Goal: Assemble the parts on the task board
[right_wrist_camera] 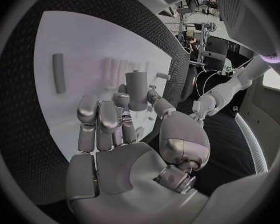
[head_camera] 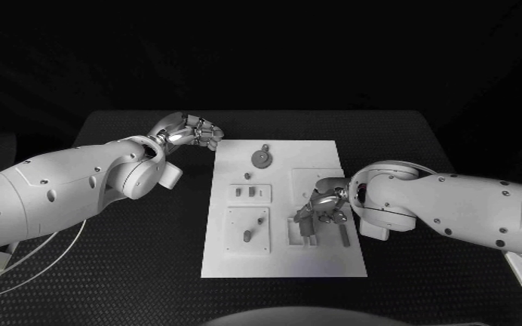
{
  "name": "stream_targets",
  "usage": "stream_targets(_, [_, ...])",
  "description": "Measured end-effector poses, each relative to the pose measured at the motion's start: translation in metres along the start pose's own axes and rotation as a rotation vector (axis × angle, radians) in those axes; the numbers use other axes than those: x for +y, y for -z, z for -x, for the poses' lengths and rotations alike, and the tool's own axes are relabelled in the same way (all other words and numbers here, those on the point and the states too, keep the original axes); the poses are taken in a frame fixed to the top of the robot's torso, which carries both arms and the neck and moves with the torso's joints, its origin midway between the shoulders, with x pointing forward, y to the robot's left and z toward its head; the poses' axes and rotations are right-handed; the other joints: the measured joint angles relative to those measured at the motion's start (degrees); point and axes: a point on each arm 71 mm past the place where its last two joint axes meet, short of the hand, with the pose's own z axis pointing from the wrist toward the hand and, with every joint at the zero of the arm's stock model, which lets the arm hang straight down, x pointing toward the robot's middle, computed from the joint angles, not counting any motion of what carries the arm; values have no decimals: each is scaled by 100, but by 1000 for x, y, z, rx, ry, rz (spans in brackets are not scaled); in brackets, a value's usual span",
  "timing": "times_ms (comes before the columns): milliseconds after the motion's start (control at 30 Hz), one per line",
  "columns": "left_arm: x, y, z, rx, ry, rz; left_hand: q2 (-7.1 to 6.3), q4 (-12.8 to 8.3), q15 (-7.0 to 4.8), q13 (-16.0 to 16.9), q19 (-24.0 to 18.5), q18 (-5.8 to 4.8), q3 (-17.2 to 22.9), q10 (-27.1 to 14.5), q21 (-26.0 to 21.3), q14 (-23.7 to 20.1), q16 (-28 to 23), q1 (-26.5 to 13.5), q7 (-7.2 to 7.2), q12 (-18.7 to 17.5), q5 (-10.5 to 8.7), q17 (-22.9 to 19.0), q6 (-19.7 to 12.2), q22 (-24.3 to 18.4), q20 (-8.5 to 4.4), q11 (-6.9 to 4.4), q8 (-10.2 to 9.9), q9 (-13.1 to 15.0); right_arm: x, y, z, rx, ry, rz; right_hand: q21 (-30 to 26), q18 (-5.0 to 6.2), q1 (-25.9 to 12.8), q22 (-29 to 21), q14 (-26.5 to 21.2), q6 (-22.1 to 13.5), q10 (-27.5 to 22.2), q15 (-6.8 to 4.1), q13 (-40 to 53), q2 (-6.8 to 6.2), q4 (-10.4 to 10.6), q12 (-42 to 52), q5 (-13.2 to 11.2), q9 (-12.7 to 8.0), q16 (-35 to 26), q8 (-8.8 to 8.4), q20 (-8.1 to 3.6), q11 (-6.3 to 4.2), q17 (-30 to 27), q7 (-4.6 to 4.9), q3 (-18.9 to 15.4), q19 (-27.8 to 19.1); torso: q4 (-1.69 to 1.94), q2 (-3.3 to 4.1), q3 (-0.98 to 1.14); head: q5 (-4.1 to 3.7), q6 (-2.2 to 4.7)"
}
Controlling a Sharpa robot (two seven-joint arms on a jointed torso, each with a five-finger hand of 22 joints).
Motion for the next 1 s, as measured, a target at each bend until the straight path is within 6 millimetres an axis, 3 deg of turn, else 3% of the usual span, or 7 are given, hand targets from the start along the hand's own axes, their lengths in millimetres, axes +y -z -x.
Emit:
stream_targets(433, [0,0,0,-1,0,1,0,0,0,-10,0,-2,0,0,-23,0,0,0,0,0,0,-6,0,-3,0,0,0,0,0,-11,-15,56,-21,-10,0,0,-69,-1,8,6,21,10,0,-67,-2,-1,0,30,0,-4,9,21,2,7,74,8,-3,-1,0,20,-25])
stream_targets(1000, [1,1,1,-5,0,1,0,31,0,-15,0,-4,0,0,-23,0,0,0,0,0,0,-7,0,-2,0,0,0,1,0,-15,-16,55,-21,-24,0,0,-183,-2,8,11,21,14,-5,-75,41,-6,-1,48,0,1,12,21,-6,11,117,9,-3,-3,-1,47,-53])
